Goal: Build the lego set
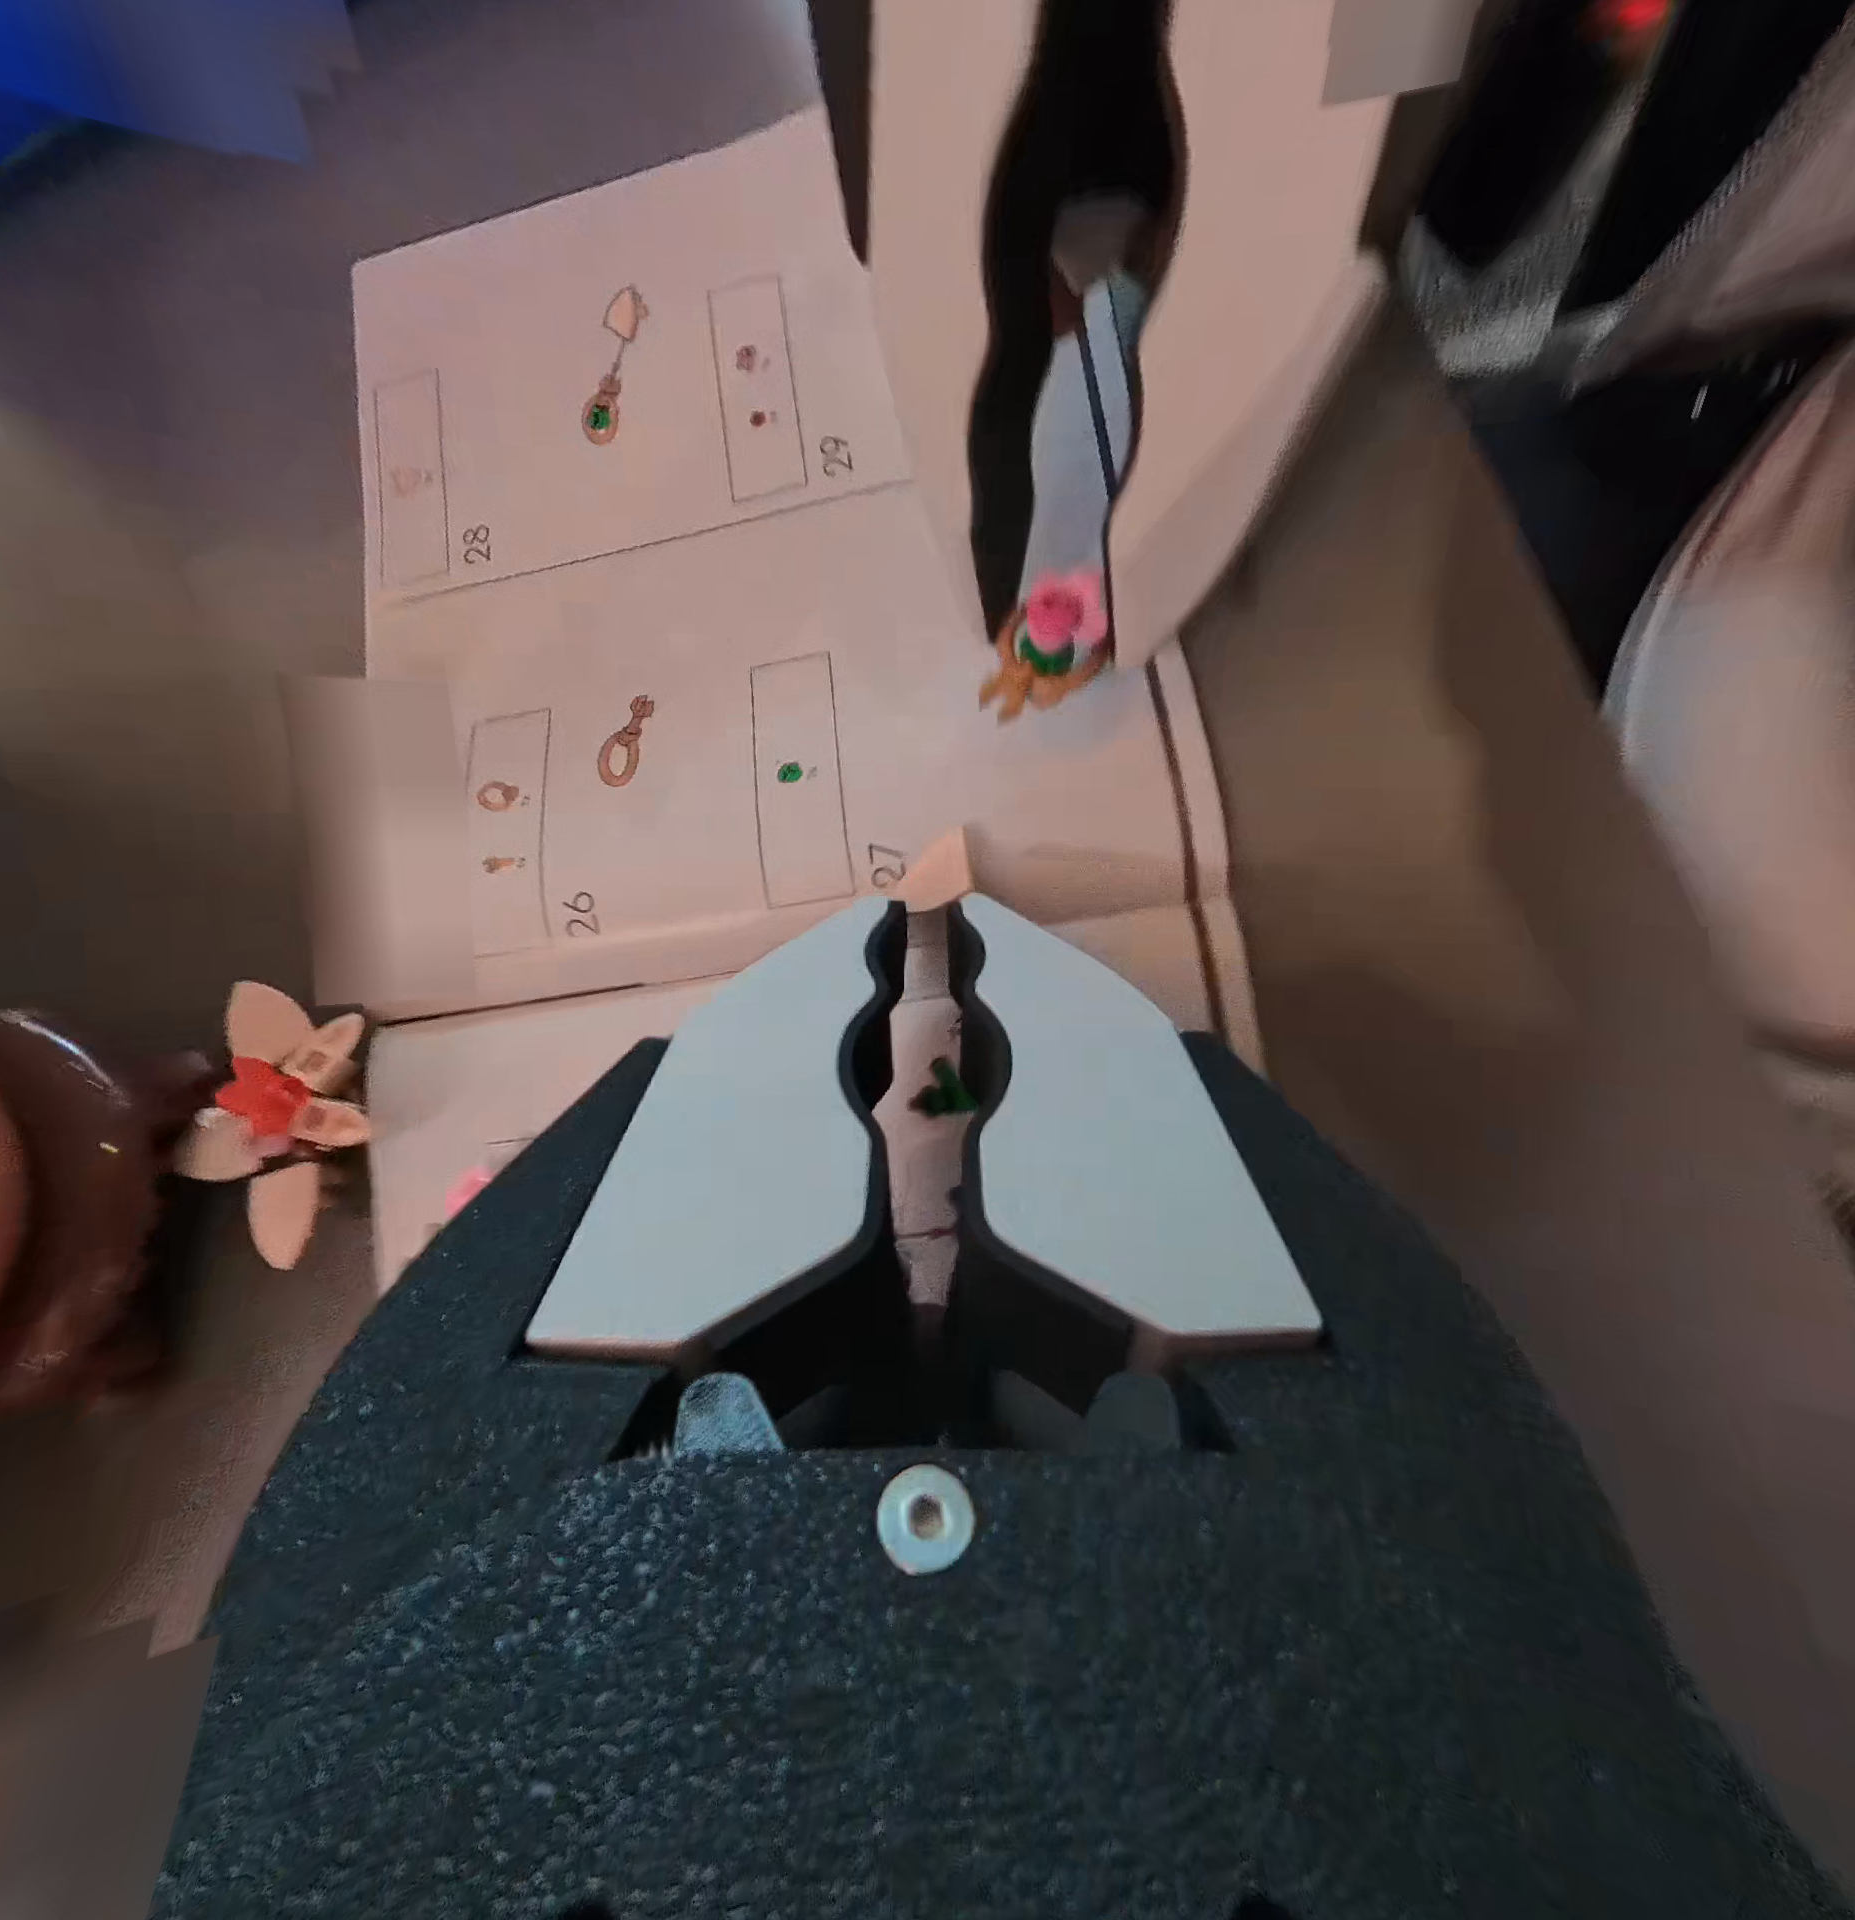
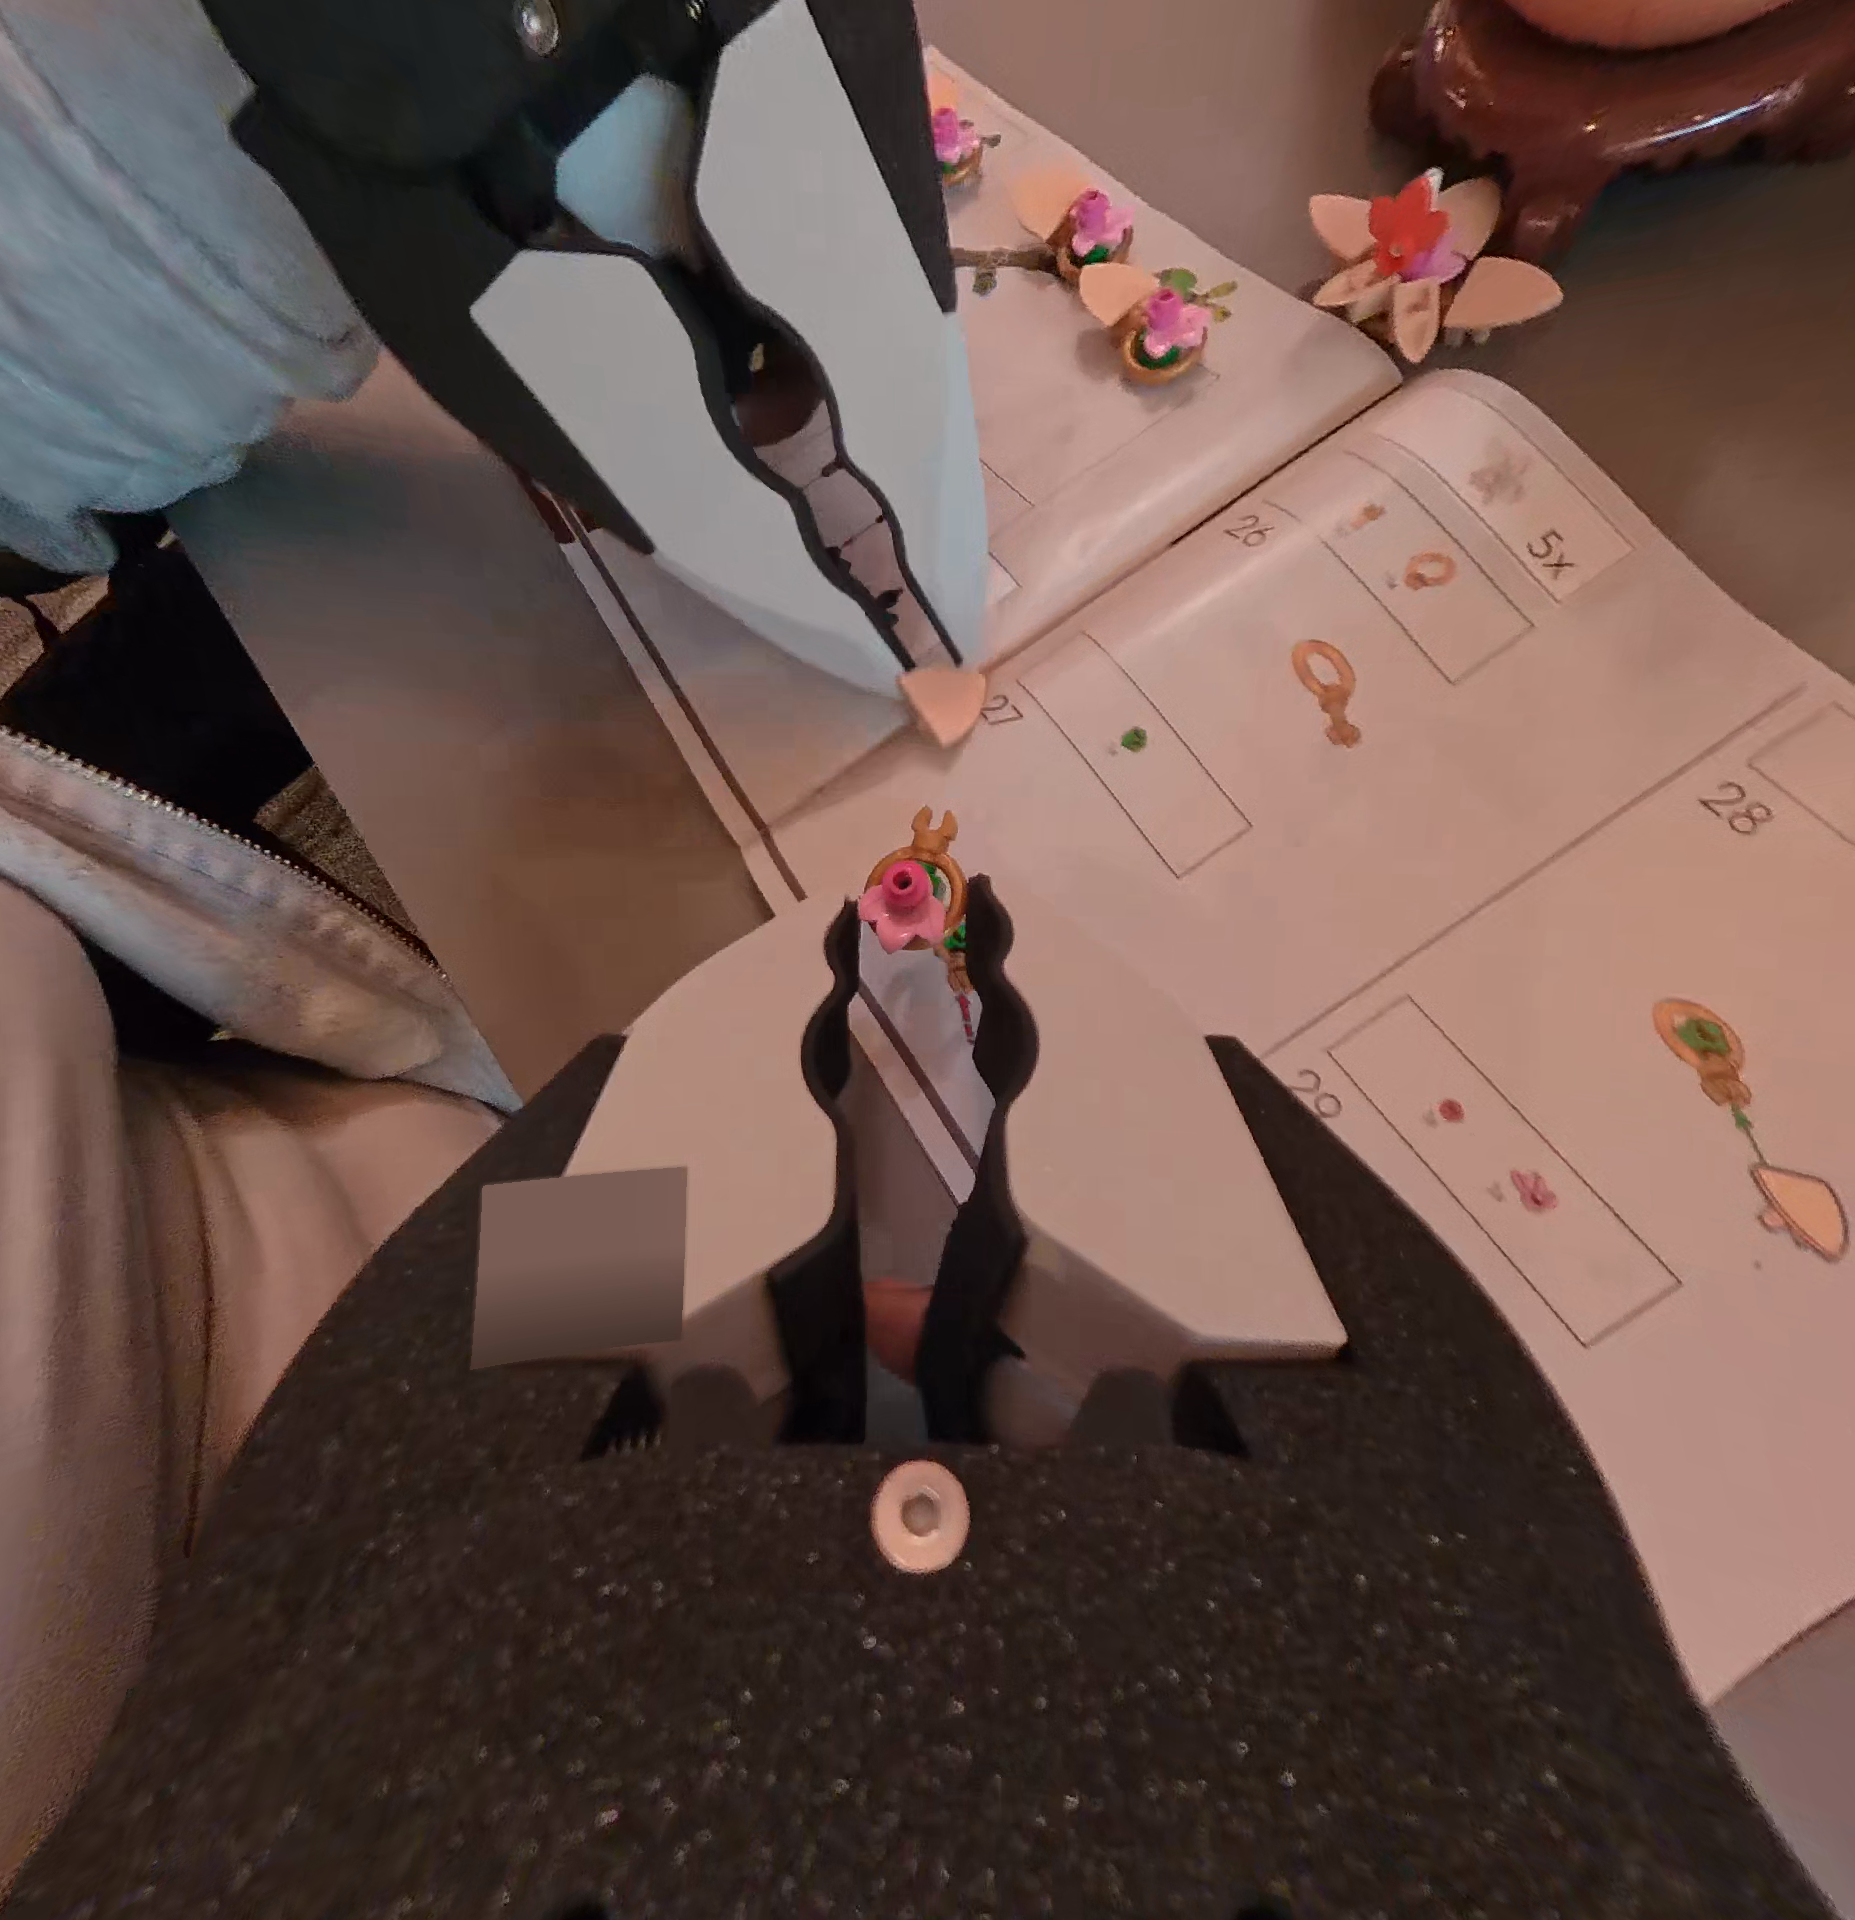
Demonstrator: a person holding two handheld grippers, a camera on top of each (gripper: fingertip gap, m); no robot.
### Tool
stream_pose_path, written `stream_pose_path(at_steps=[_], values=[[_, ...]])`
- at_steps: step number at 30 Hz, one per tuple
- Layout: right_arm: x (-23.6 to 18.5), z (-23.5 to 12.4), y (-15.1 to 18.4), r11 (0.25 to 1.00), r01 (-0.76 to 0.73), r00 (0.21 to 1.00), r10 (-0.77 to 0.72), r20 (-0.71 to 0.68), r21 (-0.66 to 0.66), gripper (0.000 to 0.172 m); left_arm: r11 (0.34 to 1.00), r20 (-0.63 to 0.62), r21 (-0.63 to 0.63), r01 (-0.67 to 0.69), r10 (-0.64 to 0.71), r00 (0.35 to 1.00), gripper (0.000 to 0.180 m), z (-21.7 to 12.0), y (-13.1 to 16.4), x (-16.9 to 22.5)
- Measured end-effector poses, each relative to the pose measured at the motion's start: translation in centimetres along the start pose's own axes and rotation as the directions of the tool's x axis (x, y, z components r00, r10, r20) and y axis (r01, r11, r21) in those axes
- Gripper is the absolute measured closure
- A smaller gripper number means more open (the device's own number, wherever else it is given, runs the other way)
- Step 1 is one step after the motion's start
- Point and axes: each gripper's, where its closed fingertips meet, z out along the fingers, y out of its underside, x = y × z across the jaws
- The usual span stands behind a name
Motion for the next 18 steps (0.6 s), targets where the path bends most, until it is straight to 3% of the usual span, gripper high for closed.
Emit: stream_pose_path(at_steps=[3,5,8,12,16,18], values=[[-0.3,0.7,0.0,0.999,0.012,1.0,-0.013,-0.017,-0.04,0.154,0.988,-0.016,0.039,0.148,-0.147,0.989,0.172,-0.6,-0.9,0.7],[-0.6,1.1,0.1,0.998,0.0,1.0,-0.001,-0.023,-0.064,0.154,0.991,0.028,0.026,0.129,-0.13,0.991,0.172,-1.5,-0.4,0.0],[-1.7,1.5,0.3,0.996,-0.05,0.999,0.051,0.013,-0.073,0.154,0.997,0.051,0.008,-0.076,0.076,0.996,0.169,-2.4,0.3,-0.7],[-1.8,1.5,0.3,0.996,-0.061,0.998,0.061,-0.001,-0.07,0.154,0.931,-0.038,-0.073,-0.356,0.354,0.934,0.162,-1.0,1.7,-0.1],[-2.2,1.6,0.1,0.996,-0.05,0.999,0.051,-0.001,-0.076,0.154,0.85,0.028,-0.002,-0.528,0.527,0.849,0.149,-1.1,0.3,-0.9],[-2.6,1.9,0.2,0.995,-0.043,0.999,0.044,0.008,-0.086,0.154,0.829,-0.011,0.027,-0.558,0.558,0.829,0.145,-1.5,-0.1,-1.1]])
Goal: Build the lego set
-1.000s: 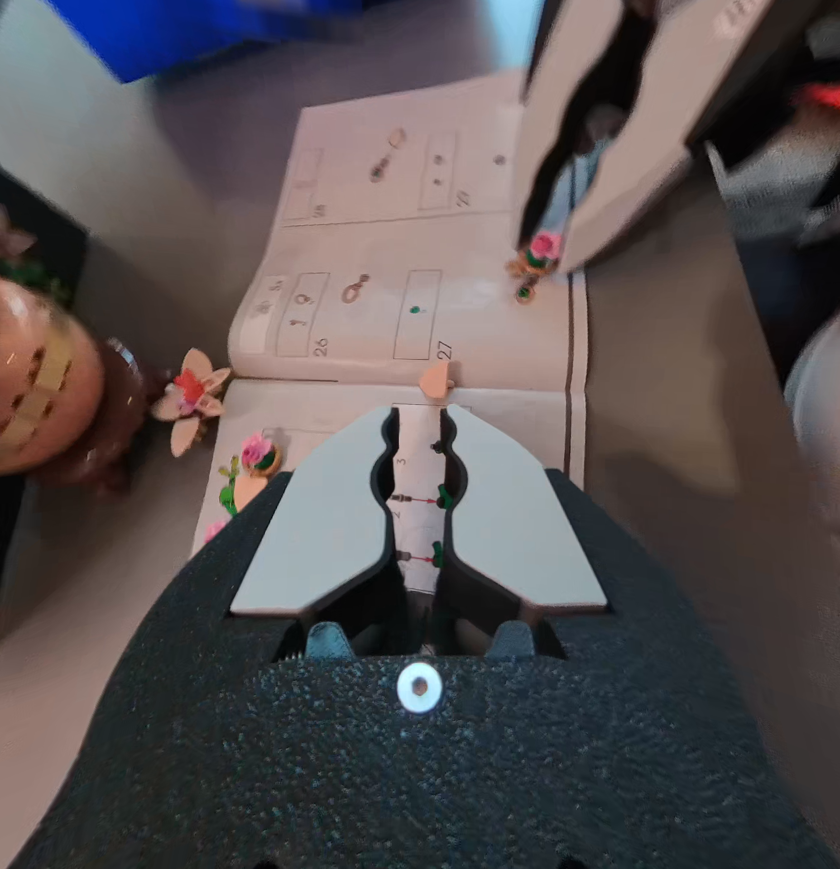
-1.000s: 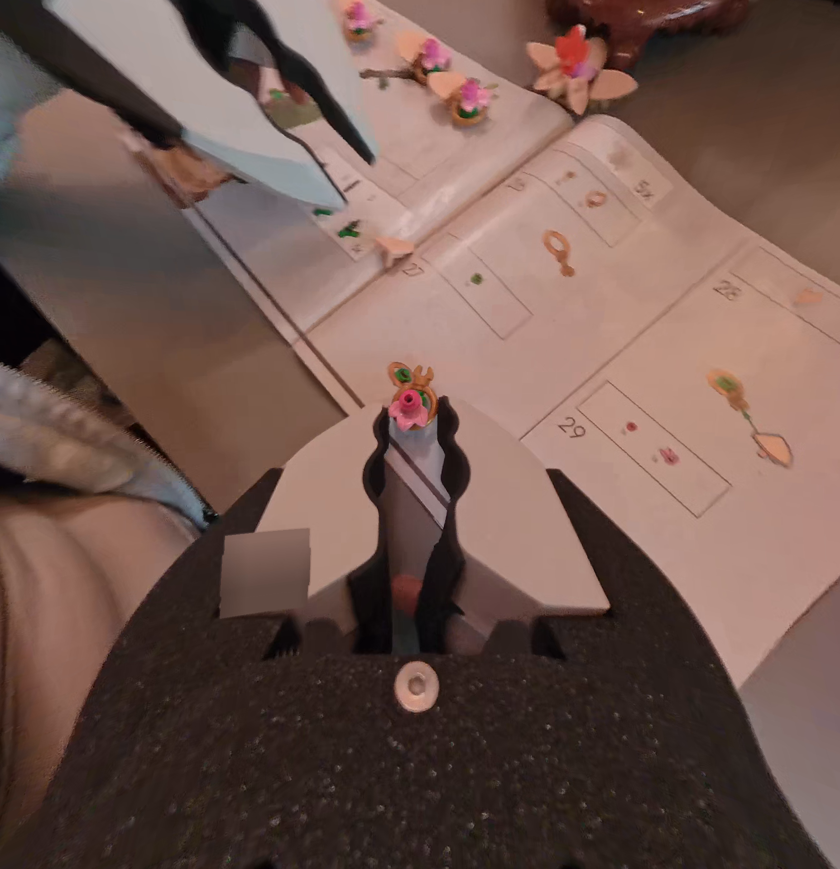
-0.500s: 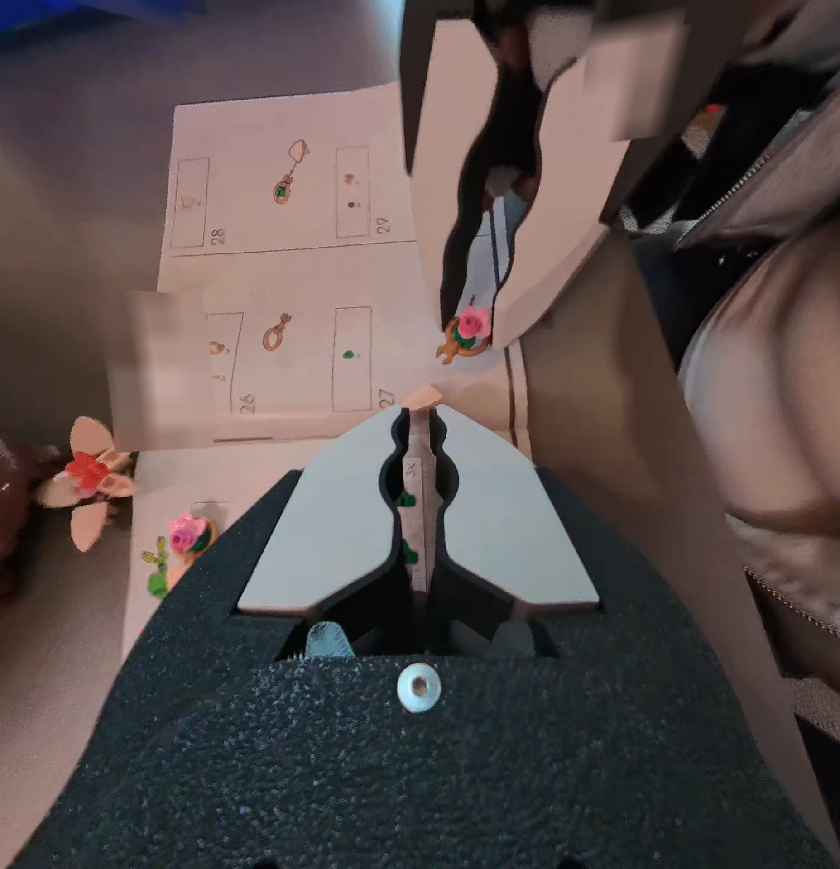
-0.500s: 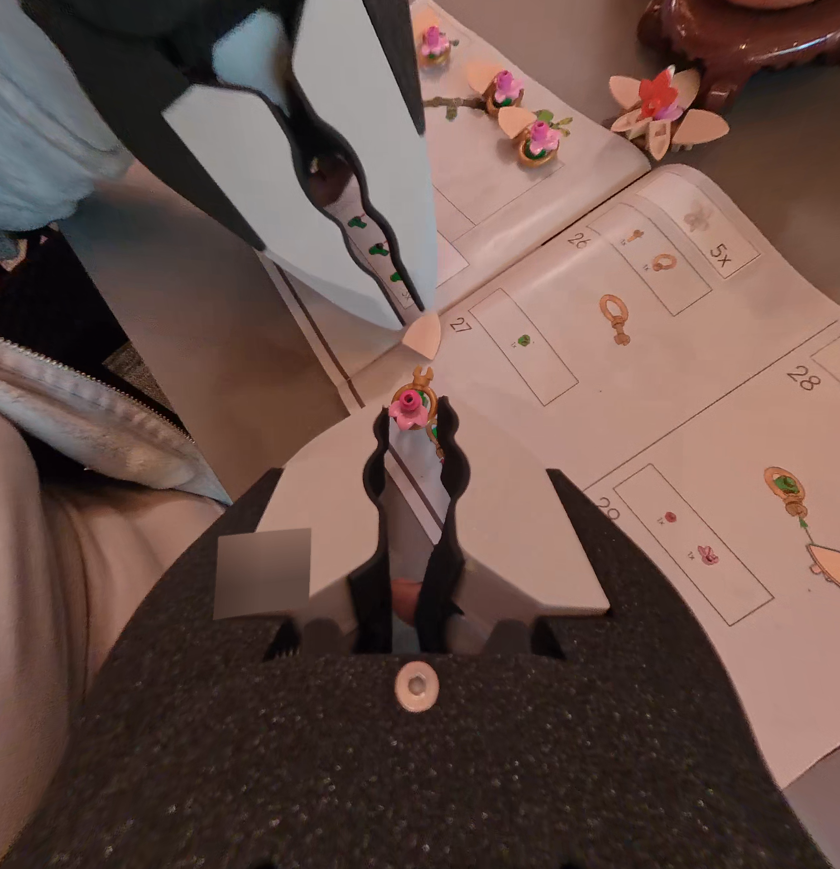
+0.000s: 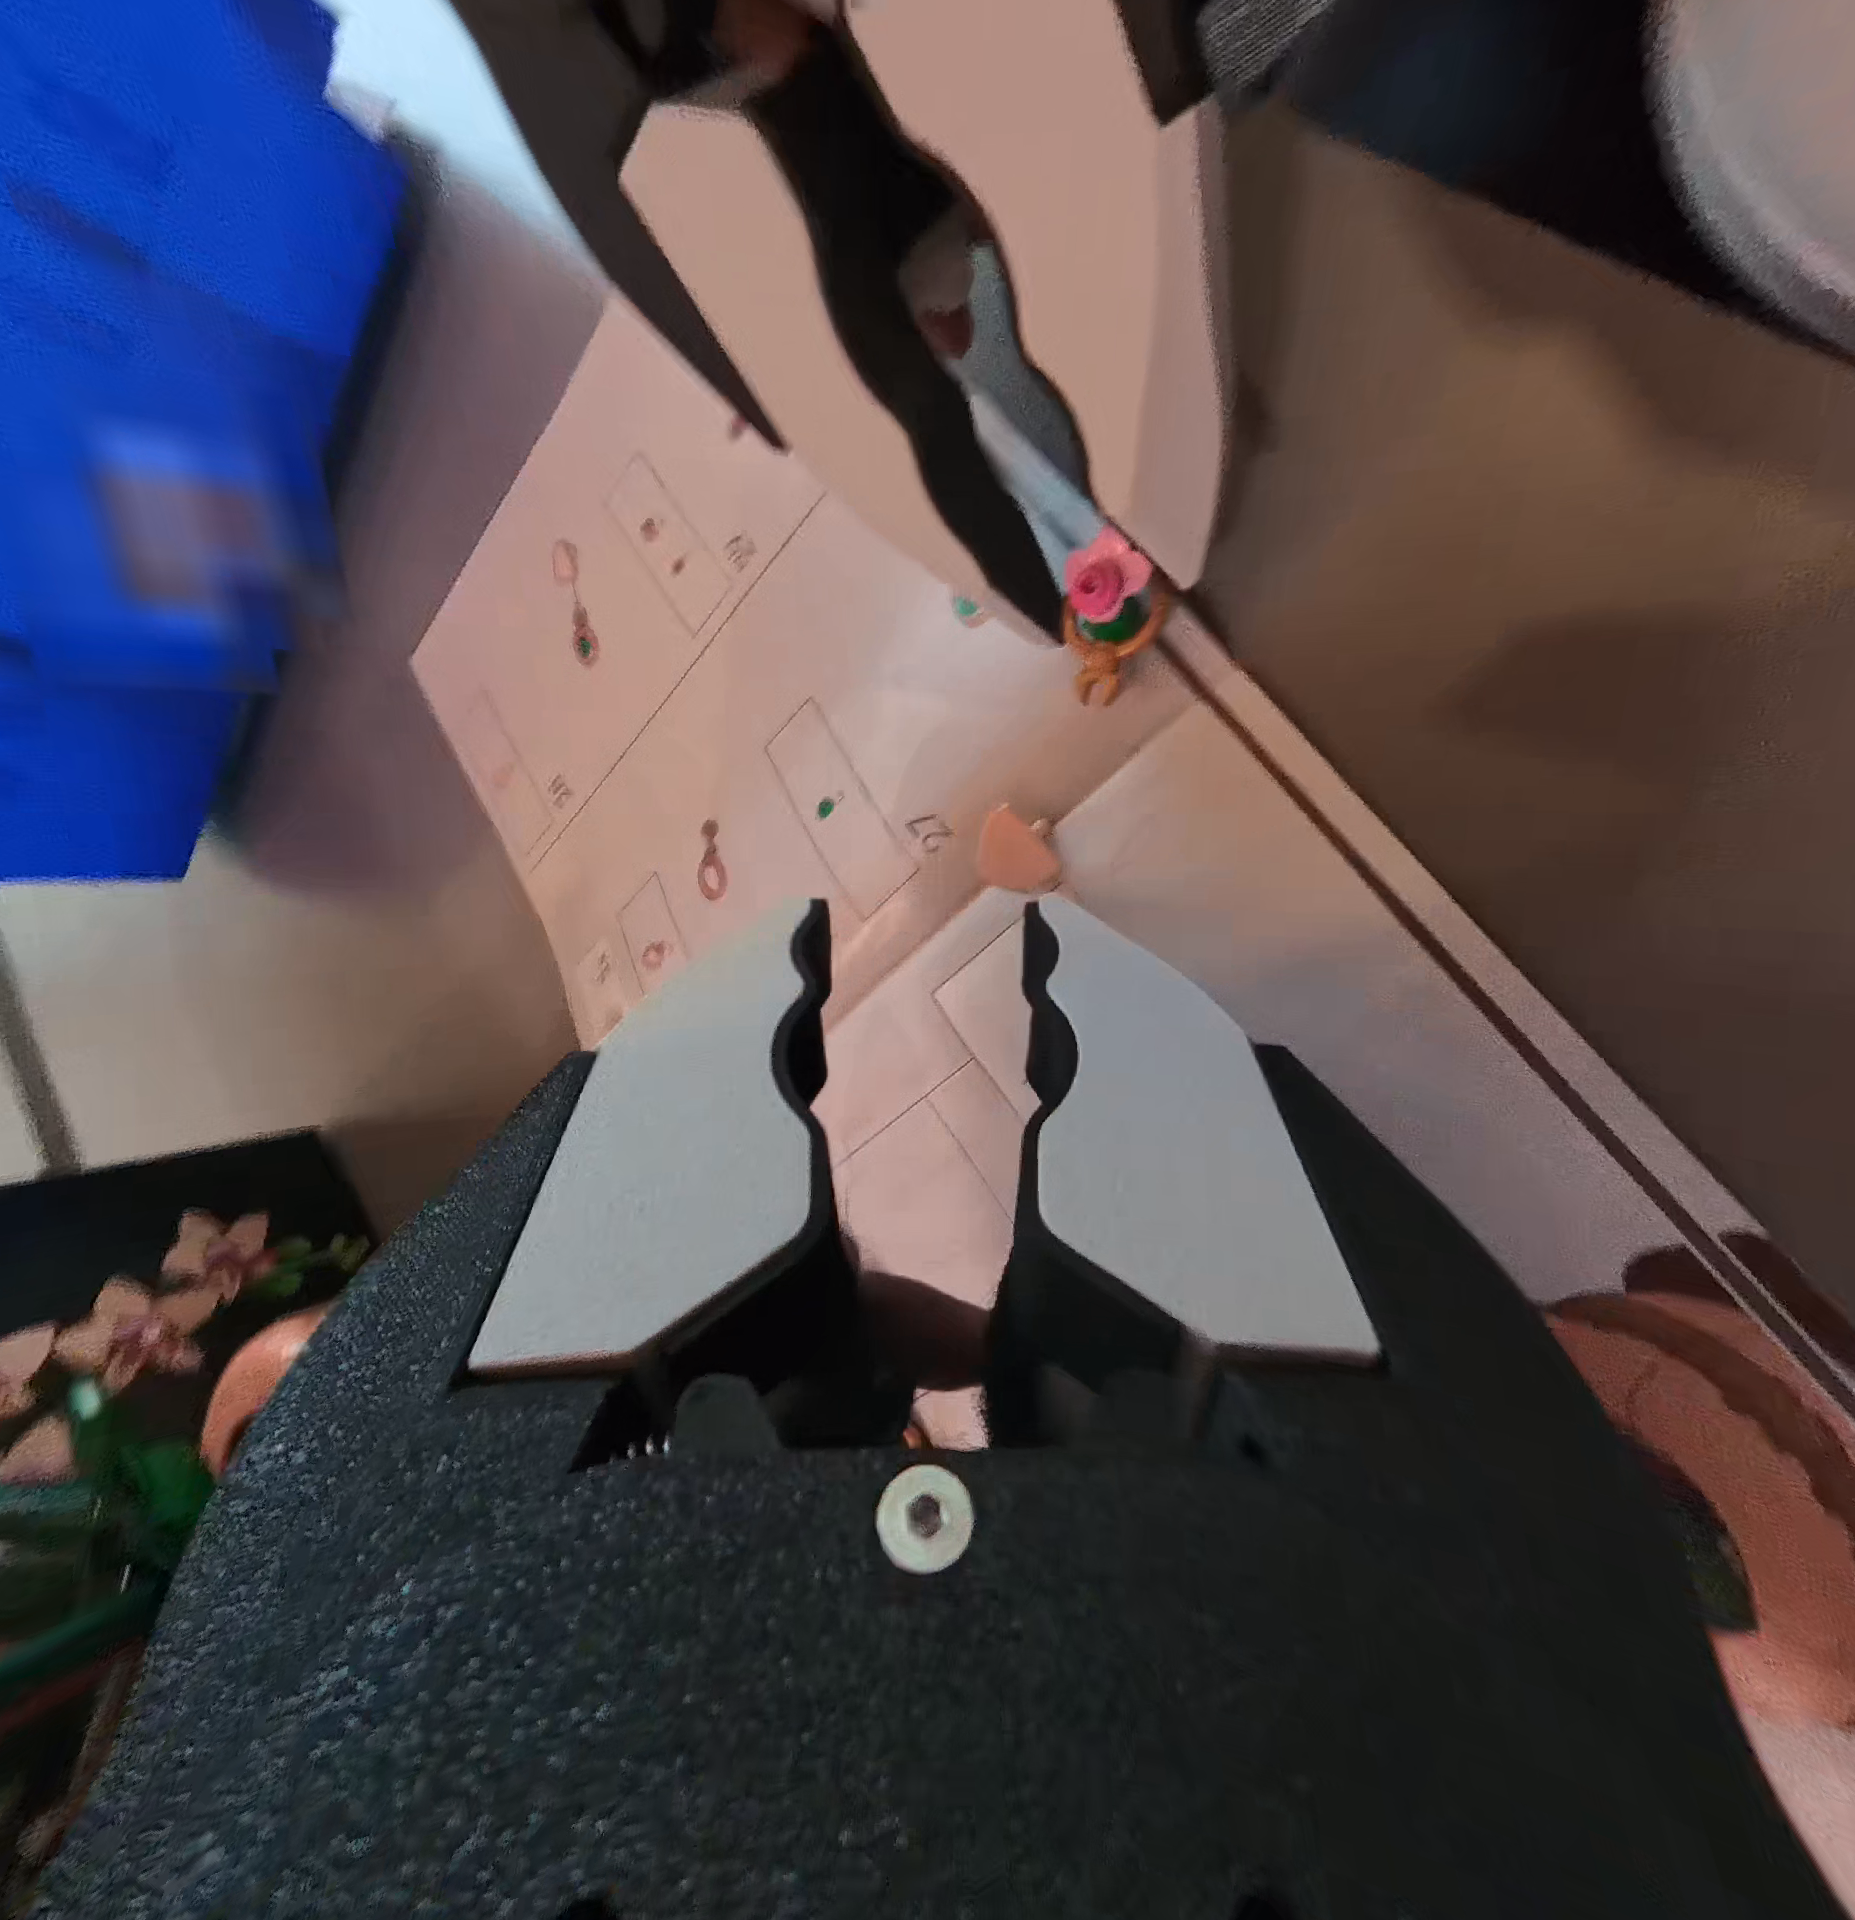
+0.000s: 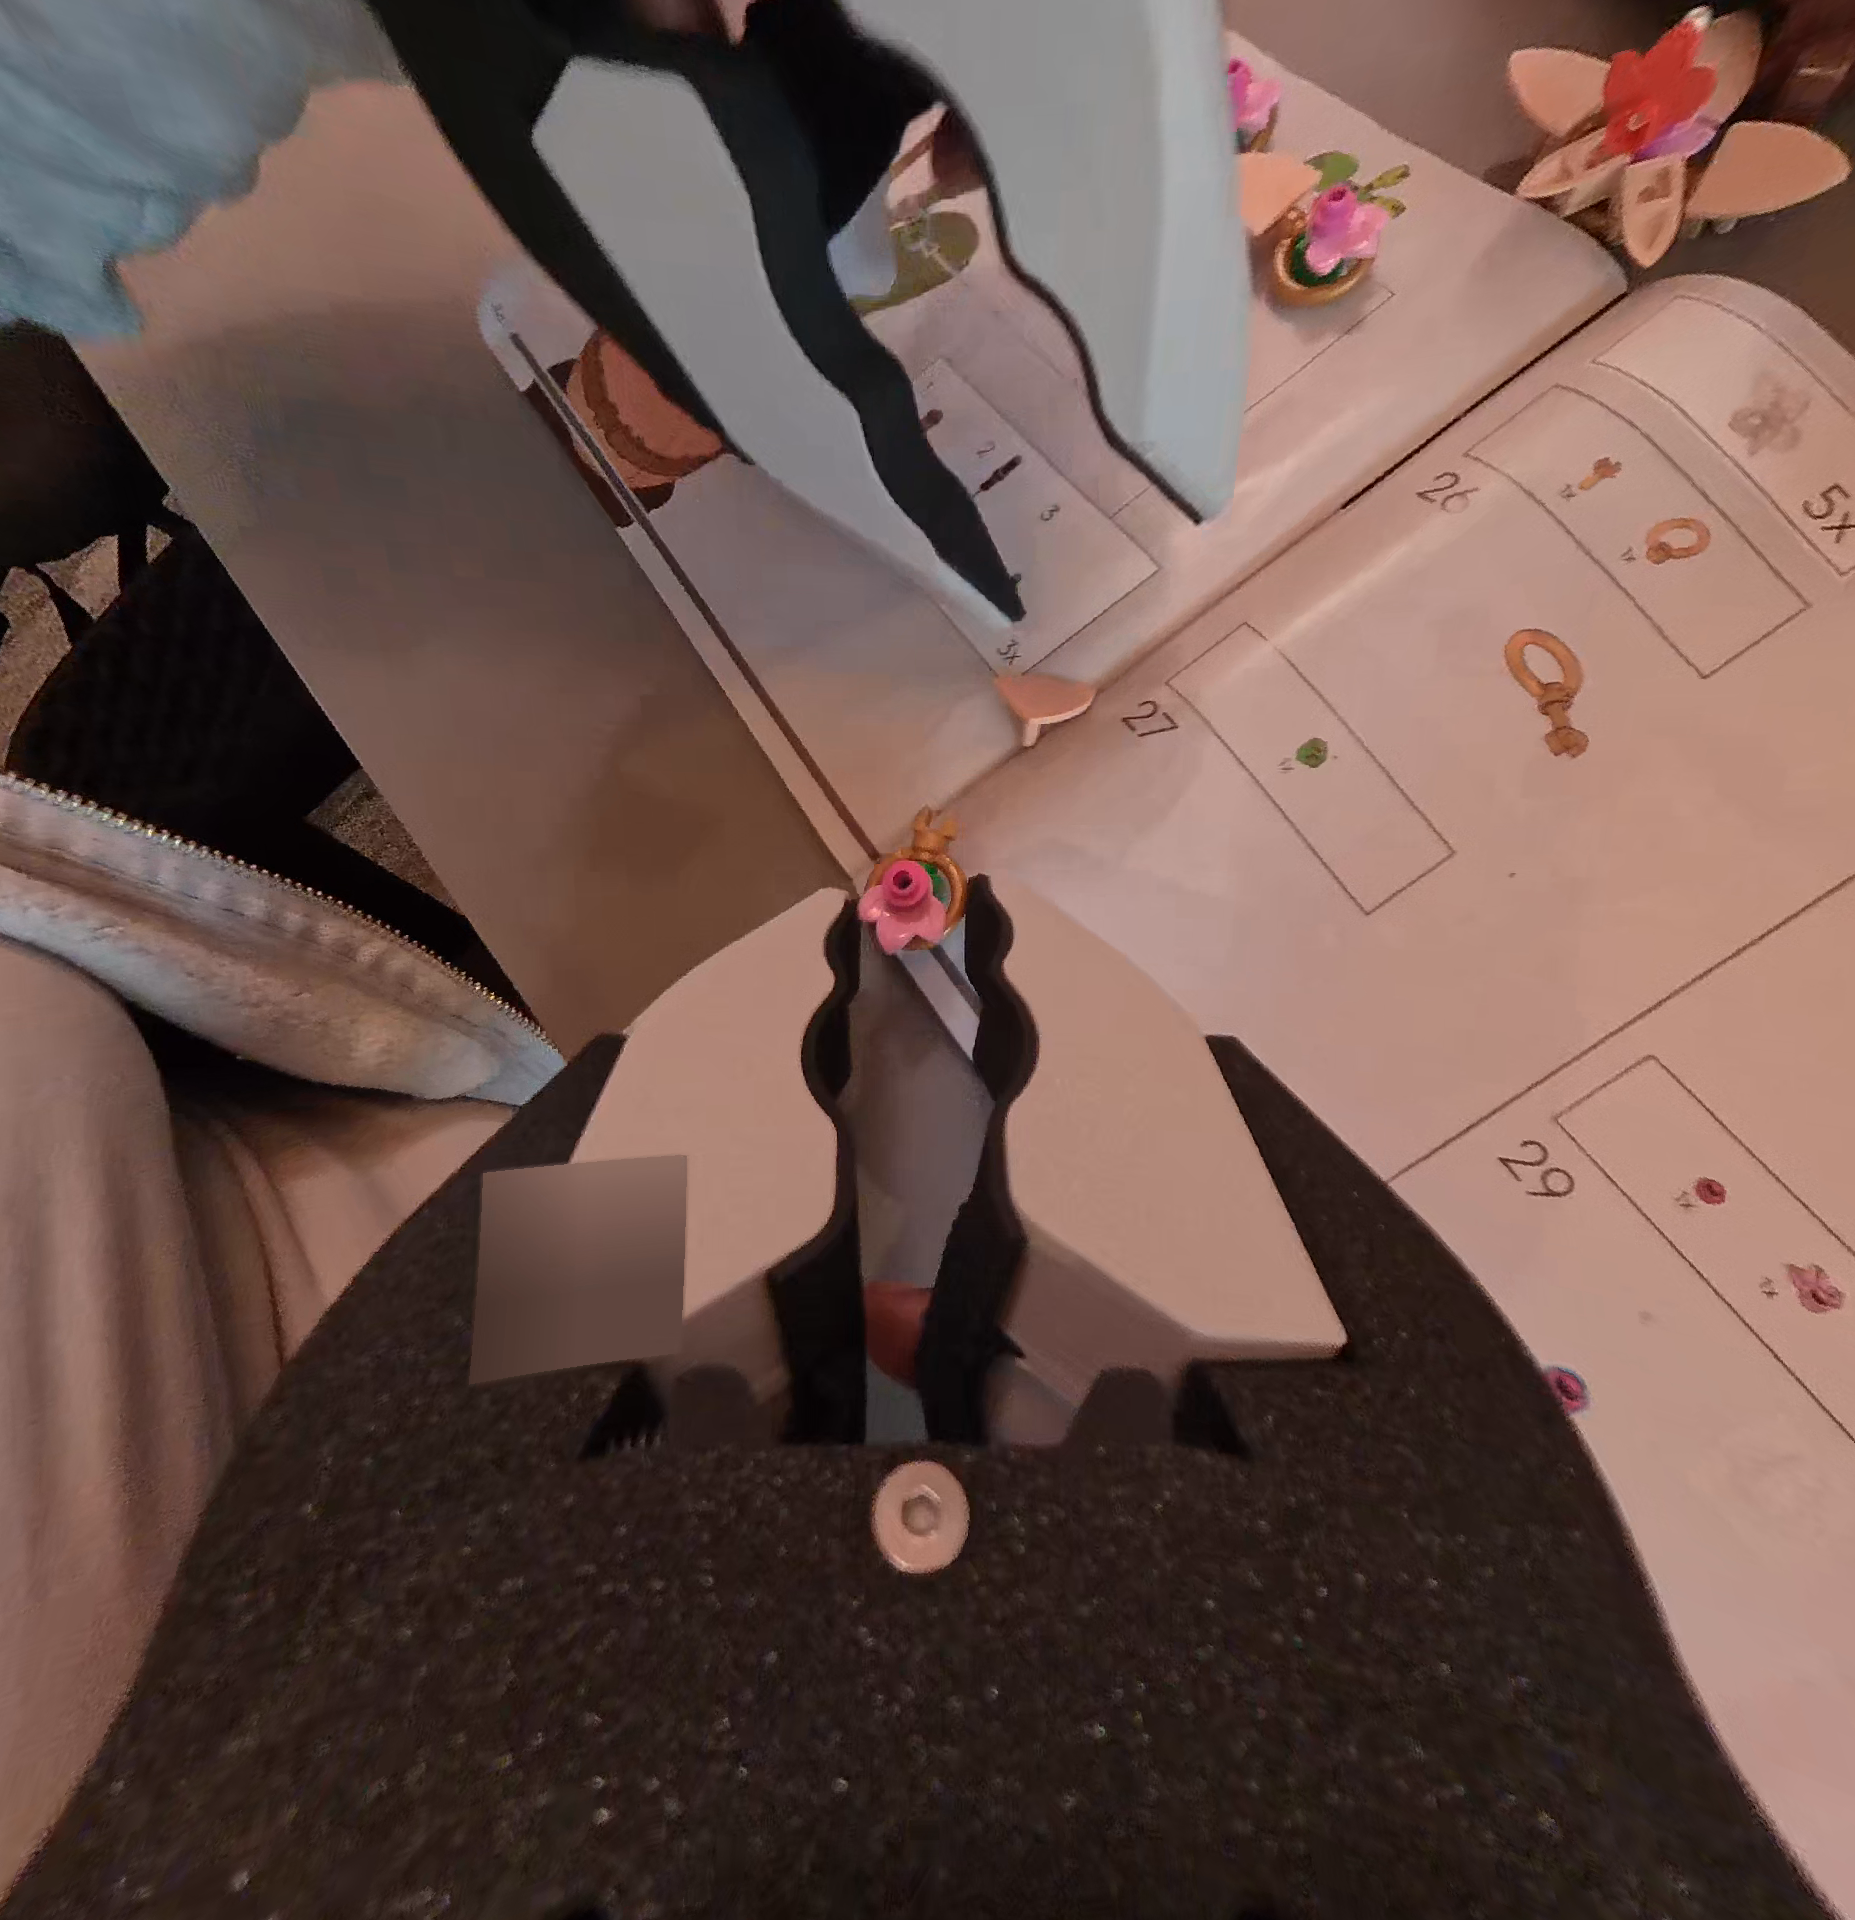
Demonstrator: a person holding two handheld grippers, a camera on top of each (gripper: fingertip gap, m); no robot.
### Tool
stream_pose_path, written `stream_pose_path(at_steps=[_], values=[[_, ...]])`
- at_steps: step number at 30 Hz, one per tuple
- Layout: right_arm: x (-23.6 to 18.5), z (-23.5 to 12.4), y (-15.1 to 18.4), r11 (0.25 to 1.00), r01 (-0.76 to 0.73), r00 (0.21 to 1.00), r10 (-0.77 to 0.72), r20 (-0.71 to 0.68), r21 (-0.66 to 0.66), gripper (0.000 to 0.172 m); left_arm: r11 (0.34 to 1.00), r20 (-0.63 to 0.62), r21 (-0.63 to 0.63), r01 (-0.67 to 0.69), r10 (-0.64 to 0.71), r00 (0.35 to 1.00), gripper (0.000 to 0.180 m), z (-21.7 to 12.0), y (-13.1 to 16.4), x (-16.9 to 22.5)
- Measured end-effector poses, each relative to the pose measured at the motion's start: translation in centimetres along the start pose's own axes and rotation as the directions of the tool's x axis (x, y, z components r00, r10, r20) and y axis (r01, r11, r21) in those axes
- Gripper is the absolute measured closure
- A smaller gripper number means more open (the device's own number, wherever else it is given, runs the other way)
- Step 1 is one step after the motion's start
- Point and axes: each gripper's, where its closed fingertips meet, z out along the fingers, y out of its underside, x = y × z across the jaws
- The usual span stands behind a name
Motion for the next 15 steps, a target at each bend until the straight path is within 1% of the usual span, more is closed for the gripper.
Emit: stream_pose_path(at_steps=[2,4,6,8,9,11,13,15], values=[[-0.3,0.0,0.0,1.0,0.007,1.0,-0.007,0.01,0.004,0.154,0.998,-0.091,0.058,-0.028,0.034,0.995,0.146,-0.1,-0.7,0.5],[-0.5,-0.3,-0.2,1.0,0.002,1.0,-0.003,0.017,0.026,0.154,0.995,-0.165,0.057,-0.08,0.089,0.982,0.147,0.4,-0.4,1.2],[-0.4,-0.7,-0.3,0.999,-0.011,1.0,0.01,0.011,0.047,0.154,0.987,-0.189,0.048,-0.151,0.158,0.969,0.151,1.1,0.0,1.7],[-0.3,-0.9,0.0,0.998,-0.019,1.0,0.019,0.009,0.051,0.154,0.982,-0.177,0.083,-0.167,0.18,0.968,0.157,1.6,-0.6,1.7],[-0.2,-0.9,0.1,0.998,-0.023,1.0,0.022,0.01,0.05,0.154,0.982,-0.171,0.089,-0.166,0.18,0.969,0.163,1.9,-0.8,1.6],[0.0,-0.8,0.4,0.998,-0.038,0.999,0.037,0.016,0.044,0.154,0.988,-0.162,0.085,-0.127,0.139,0.977,0.178,2.5,-1.0,1.6],[0.2,-0.9,0.6,0.998,-0.038,0.999,0.038,0.015,0.043,0.154,0.997,-0.162,0.076,-0.03,0.042,0.986,0.18,2.8,-1.1,1.6],[0.4,-1.2,0.6,0.999,-0.009,1.0,0.008,0.014,0.044,0.154,0.995,-0.144,0.057,0.077,-0.068,0.987,0.18,2.7,-1.0,1.3]])
